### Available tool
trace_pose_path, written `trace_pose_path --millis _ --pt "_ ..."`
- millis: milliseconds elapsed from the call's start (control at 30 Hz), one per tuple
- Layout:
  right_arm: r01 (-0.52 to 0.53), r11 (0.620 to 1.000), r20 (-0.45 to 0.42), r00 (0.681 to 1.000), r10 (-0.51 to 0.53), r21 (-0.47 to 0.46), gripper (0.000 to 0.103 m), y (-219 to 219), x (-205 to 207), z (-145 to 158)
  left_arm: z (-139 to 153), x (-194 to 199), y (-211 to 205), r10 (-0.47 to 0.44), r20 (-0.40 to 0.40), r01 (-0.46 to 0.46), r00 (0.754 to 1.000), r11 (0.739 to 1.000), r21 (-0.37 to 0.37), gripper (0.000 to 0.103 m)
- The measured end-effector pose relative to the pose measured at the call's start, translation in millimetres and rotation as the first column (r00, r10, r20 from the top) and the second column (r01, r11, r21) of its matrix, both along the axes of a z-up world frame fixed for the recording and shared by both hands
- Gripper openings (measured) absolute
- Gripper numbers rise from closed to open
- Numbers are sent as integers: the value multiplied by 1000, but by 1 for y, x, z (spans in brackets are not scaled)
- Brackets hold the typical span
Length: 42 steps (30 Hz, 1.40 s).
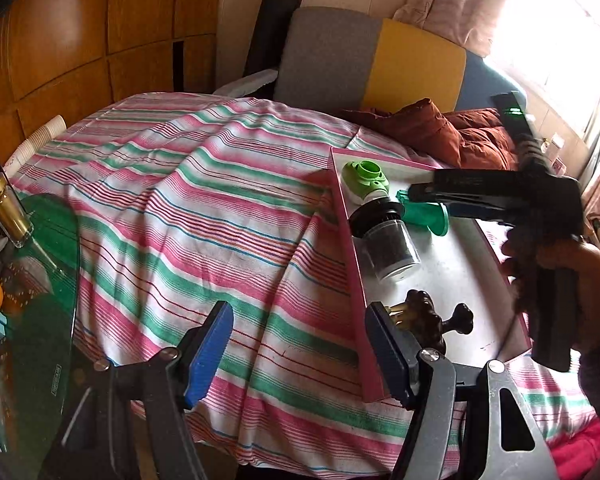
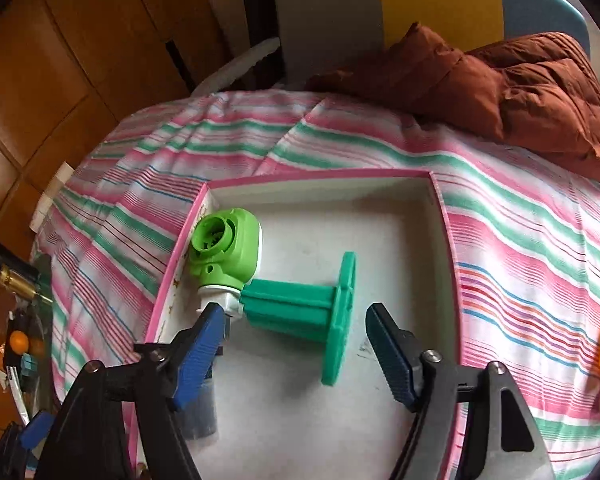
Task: Organize rigid objects
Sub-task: 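Carry the green spool into the tray with the right tool, then move both tools back over the toy cluster beside the tray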
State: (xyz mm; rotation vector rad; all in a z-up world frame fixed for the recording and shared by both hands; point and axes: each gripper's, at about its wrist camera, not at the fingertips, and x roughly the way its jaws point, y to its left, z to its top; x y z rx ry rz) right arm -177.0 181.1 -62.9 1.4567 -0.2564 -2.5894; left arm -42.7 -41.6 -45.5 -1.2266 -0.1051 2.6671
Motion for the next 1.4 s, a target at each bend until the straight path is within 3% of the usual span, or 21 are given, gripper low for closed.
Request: trace_pose_path --millis 500,767,1033,1167,1300,1400 --pt "-45 998 -95 994 49 46 74 34 104 23 19 15 18 -38 -49 36 998 998 -42 70" --pt "64 995 -105 993 -55 79 74 96 133 26 32 25 36 -94 -84 88 992 993 -75 71" --pt "204 966 -129 974 -185 159 75 177 156 33 42 30 64 -167 -102 156 981 982 -109 73" --pt "350 924 -162 931 -326 154 75 231 168 33 44 32 83 -208 -107 194 972 973 -128 74" --pt "534 843 -133 841 -524 59 75 283 185 21 47 32 104 -254 -105 238 961 960 -148 74" --pt "611 790 -126 781 -611 -43 75 307 193 24 47 31 121 -289 -100 272 952 950 -152 75"
